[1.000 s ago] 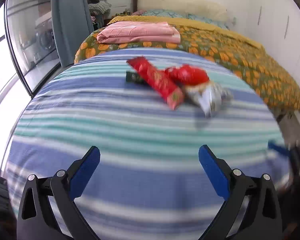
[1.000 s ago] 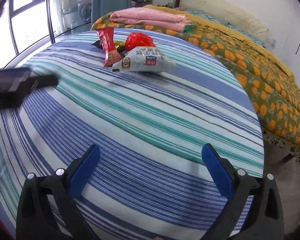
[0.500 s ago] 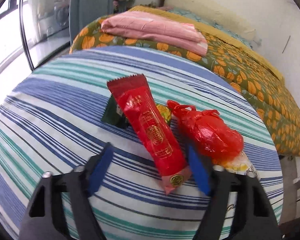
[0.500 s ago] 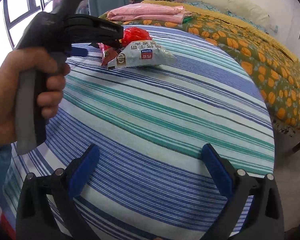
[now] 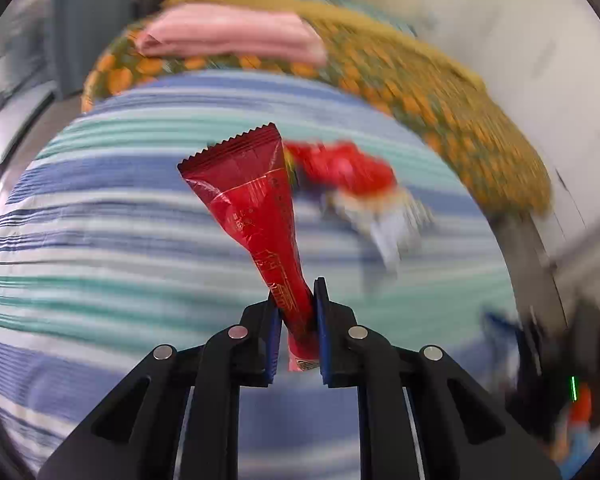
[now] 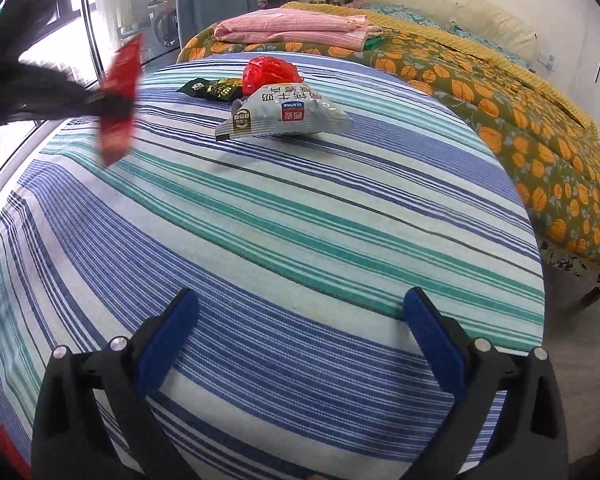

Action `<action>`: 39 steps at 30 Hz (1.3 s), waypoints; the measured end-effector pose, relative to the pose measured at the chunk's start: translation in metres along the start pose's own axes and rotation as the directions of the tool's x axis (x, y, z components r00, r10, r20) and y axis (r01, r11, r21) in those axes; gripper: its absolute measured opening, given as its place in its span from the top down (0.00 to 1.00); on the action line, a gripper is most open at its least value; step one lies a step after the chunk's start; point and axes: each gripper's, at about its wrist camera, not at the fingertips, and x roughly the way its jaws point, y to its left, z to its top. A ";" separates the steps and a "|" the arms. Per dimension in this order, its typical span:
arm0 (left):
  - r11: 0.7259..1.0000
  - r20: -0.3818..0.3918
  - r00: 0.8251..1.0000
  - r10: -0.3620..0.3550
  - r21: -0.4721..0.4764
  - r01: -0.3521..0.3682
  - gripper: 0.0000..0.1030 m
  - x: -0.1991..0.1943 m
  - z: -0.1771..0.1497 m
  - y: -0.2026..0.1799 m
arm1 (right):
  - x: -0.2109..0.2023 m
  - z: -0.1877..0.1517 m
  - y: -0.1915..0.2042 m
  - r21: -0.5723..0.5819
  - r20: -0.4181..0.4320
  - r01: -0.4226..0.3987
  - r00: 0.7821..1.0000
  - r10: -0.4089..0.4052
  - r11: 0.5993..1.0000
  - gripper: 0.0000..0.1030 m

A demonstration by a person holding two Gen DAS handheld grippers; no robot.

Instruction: Collect trash

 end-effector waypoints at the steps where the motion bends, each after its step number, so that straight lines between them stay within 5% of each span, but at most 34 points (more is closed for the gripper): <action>1: 0.999 -0.042 0.999 -0.006 0.043 0.008 0.86 -0.005 -0.006 0.000 | 0.000 0.000 0.000 0.000 0.001 0.001 1.000 -0.001 1.000 0.04; 7: 0.986 -0.077 0.995 0.060 0.157 -0.047 0.84 0.000 -0.027 -0.007 | 0.000 -0.001 0.000 -0.001 0.002 0.002 1.000 -0.002 1.000 0.04; 10: 0.995 -0.055 0.998 0.035 0.097 -0.029 0.62 0.020 -0.037 -0.005 | 0.001 -0.001 -0.001 0.004 0.001 -0.004 1.000 0.004 1.000 0.04; 14: 0.990 0.020 0.994 0.103 0.090 -0.104 0.33 0.031 -0.046 -0.009 | 0.002 -0.001 -0.005 0.024 -0.007 -0.023 1.000 0.023 0.999 0.04; 20: 0.961 0.096 0.966 0.239 0.122 -0.249 0.12 0.034 -0.063 -0.009 | 0.003 -0.002 -0.005 0.022 -0.005 -0.021 1.000 0.021 1.000 0.04; 29: 0.967 0.115 0.963 0.244 0.051 -0.251 0.04 0.032 -0.068 0.001 | 0.007 0.008 -0.010 -0.012 -0.021 -0.065 0.998 0.064 0.998 0.04; 35: 0.966 0.116 0.963 0.245 0.052 -0.252 0.04 0.031 -0.068 0.002 | -0.003 0.084 -0.013 -0.005 0.119 -0.131 0.984 0.130 0.991 0.04; 39: 0.967 0.116 0.963 0.243 0.049 -0.250 0.04 0.031 -0.069 0.001 | 0.029 0.127 0.011 -0.144 0.050 -0.059 0.997 0.066 0.988 0.04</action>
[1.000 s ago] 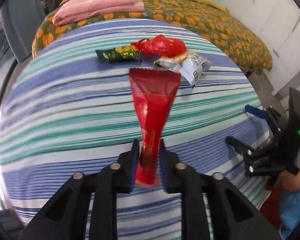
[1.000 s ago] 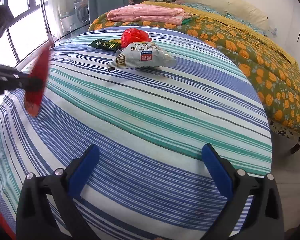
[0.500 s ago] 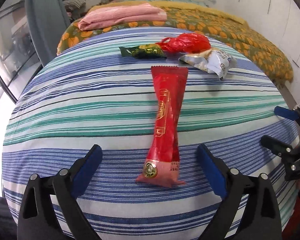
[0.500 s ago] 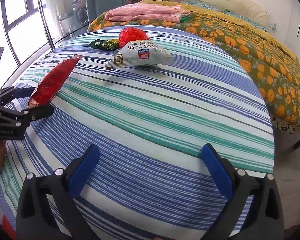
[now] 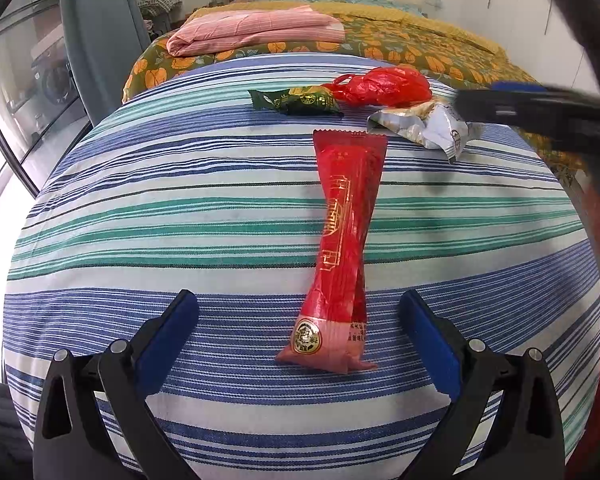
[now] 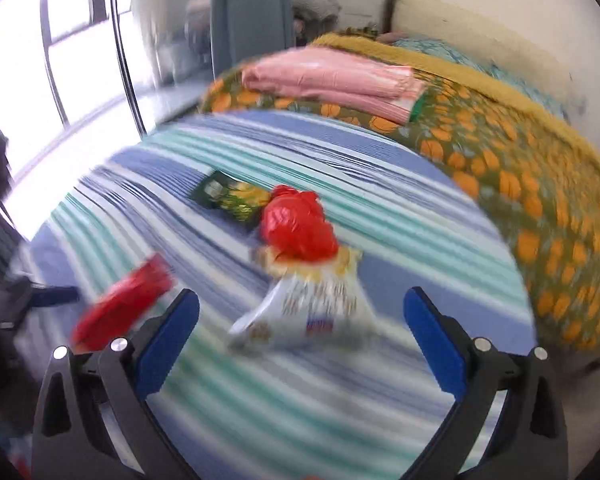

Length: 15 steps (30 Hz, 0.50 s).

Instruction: Collect trash

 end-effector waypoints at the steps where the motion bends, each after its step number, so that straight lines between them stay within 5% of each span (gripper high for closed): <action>1: 1.000 0.000 1.000 -0.001 -0.001 0.001 0.04 0.000 0.000 0.000 | 0.009 0.003 0.000 -0.014 -0.028 0.013 1.000 -0.014 1.000 0.04; 4: 1.000 0.000 1.000 -0.003 -0.003 0.003 0.04 0.001 0.000 0.000 | 0.033 0.003 -0.007 -0.005 -0.106 0.028 0.994 -0.029 1.000 0.08; 5: 1.000 0.000 1.000 -0.003 -0.004 0.003 0.04 0.001 0.001 0.000 | 0.036 0.000 -0.011 0.009 -0.121 0.022 0.992 -0.021 1.000 0.16; 6: 1.000 0.000 1.000 -0.003 -0.004 0.003 0.04 0.001 0.001 0.000 | 0.035 -0.005 -0.015 0.031 -0.128 -0.001 0.992 0.005 1.000 0.37; 7: 1.000 0.000 1.000 -0.003 -0.004 0.003 0.04 0.001 0.001 0.000 | 0.034 -0.008 -0.018 0.045 -0.127 -0.009 0.992 0.015 0.999 0.44; 15: 1.000 0.000 1.000 -0.003 -0.003 0.003 0.04 0.001 0.001 0.001 | -0.028 -0.065 -0.022 0.125 -0.081 -0.030 0.996 0.041 0.992 0.50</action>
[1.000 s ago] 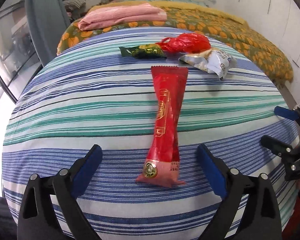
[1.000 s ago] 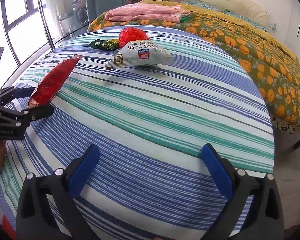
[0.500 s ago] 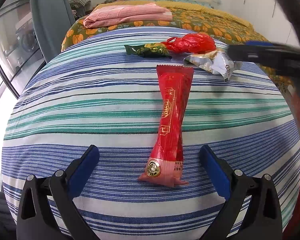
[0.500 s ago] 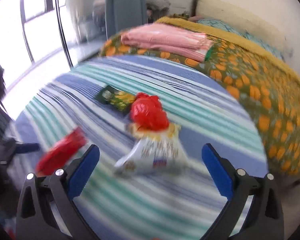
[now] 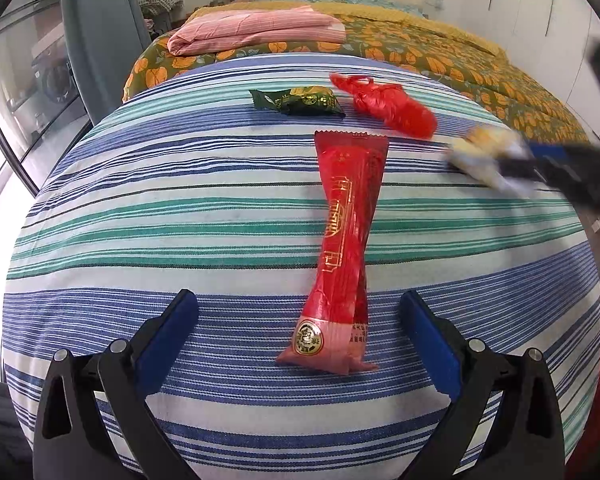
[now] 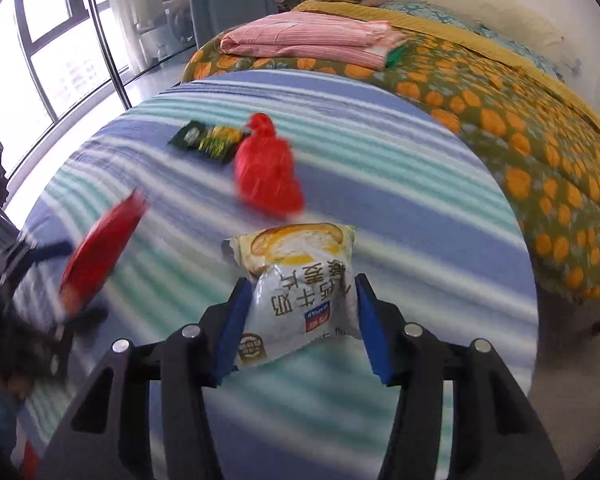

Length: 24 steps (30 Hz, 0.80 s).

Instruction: Collect trash

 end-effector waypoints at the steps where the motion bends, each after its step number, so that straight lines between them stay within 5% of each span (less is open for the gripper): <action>1: 1.000 0.000 1.000 0.001 0.000 -0.001 0.04 0.000 0.000 0.000 | -0.007 -0.011 0.002 0.009 0.004 0.001 1.000 -0.001 1.000 0.50; 5: 1.000 0.000 1.000 0.000 0.000 0.000 0.04 0.000 0.000 0.000 | -0.022 -0.054 0.021 0.011 0.040 0.025 0.999 -0.026 1.000 0.48; 7: 1.000 0.000 1.000 0.000 0.000 0.000 0.04 0.000 0.000 0.000 | -0.022 -0.062 0.028 0.001 0.063 0.053 0.997 -0.053 0.999 0.31; 10: 1.000 0.000 1.000 0.000 0.000 0.000 0.04 0.000 0.000 0.000 | -0.014 -0.065 0.032 0.010 0.055 0.058 0.997 -0.058 0.998 0.22; 24: 1.000 0.001 1.000 -0.005 0.000 0.005 0.04 0.000 0.000 0.001 | -0.014 -0.076 0.023 0.065 0.032 0.008 0.999 -0.010 0.998 0.17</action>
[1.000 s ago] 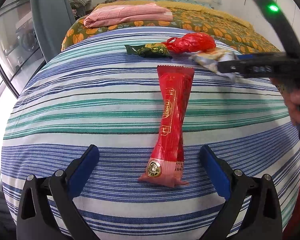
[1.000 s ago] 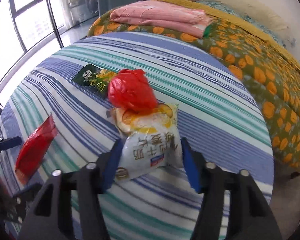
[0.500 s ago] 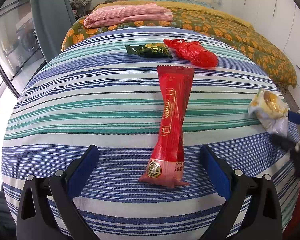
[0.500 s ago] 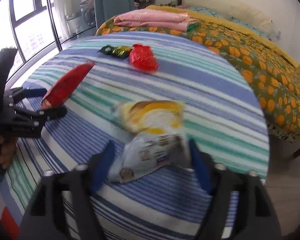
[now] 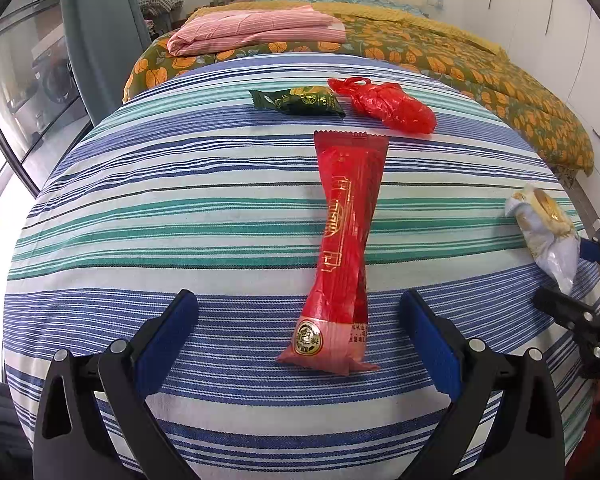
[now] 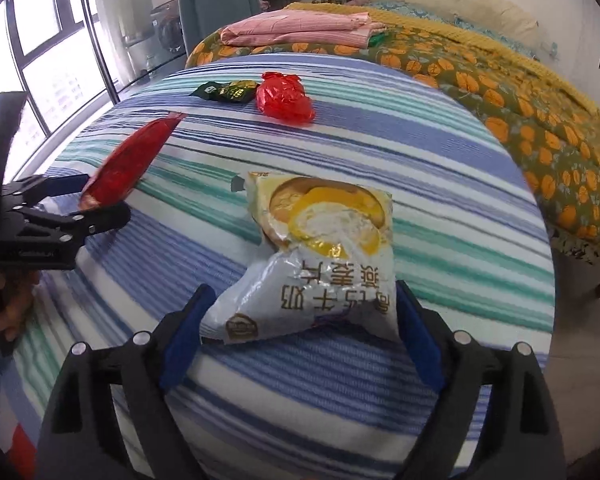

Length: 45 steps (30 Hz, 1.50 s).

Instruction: Collect trash

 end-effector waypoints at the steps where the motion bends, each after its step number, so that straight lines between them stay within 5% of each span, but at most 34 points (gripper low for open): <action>1: 1.000 0.001 1.000 -0.008 0.003 0.008 0.04 -0.001 0.000 0.001 | -0.003 -0.001 -0.002 0.006 -0.006 -0.013 1.000 0.013 1.000 0.17; 7: 0.993 -0.005 0.993 -0.115 0.039 0.115 0.04 -0.012 0.001 0.001 | -0.048 0.000 -0.008 -0.035 0.021 -0.006 1.000 0.007 0.999 0.13; 13: 0.990 -0.010 0.996 -0.088 0.107 0.088 0.09 -0.016 0.010 -0.016 | -0.045 0.028 -0.012 -0.073 -0.037 -0.015 0.999 0.012 0.997 0.13; 17: 0.993 -0.051 0.995 -0.080 0.078 0.084 0.28 -0.006 0.014 -0.013 | -0.021 0.029 -0.010 -0.078 -0.140 -0.033 0.990 0.022 0.996 0.16; 20: 0.995 -0.051 0.997 -0.058 0.083 0.062 0.38 -0.003 0.015 -0.014 | -0.017 0.025 -0.011 -0.056 -0.162 -0.035 0.987 0.025 0.998 0.30; 22: 0.994 -0.046 0.998 -0.049 0.090 0.053 0.48 -0.003 0.015 -0.015 | -0.020 0.023 -0.013 -0.042 -0.149 -0.040 0.988 0.033 0.998 0.49; 24: 0.994 -0.045 0.997 -0.055 0.093 0.059 0.76 -0.005 0.016 -0.016 | -0.025 0.021 -0.015 -0.027 -0.135 -0.056 0.989 0.051 0.998 0.58; 25: 0.994 -0.047 0.998 -0.049 0.095 0.053 0.82 -0.006 0.016 -0.016 | -0.028 0.020 -0.016 -0.017 -0.126 -0.056 0.991 0.053 0.998 0.60; 32: 0.989 -0.021 0.993 -0.113 0.098 0.114 0.86 -0.034 0.007 -0.044 | -0.068 0.004 -0.040 0.067 -0.023 -0.082 0.996 0.084 0.994 0.62; 39: 0.943 -0.027 0.960 -0.277 0.186 0.277 0.86 -0.069 0.000 -0.130 | -0.116 -0.037 -0.104 0.182 0.029 -0.014 1.000 0.009 0.983 0.62; 45: 0.872 -0.075 0.906 -0.416 0.250 0.421 0.86 -0.082 -0.001 -0.224 | -0.147 -0.082 -0.178 0.300 0.024 0.127 0.990 -0.140 0.945 0.62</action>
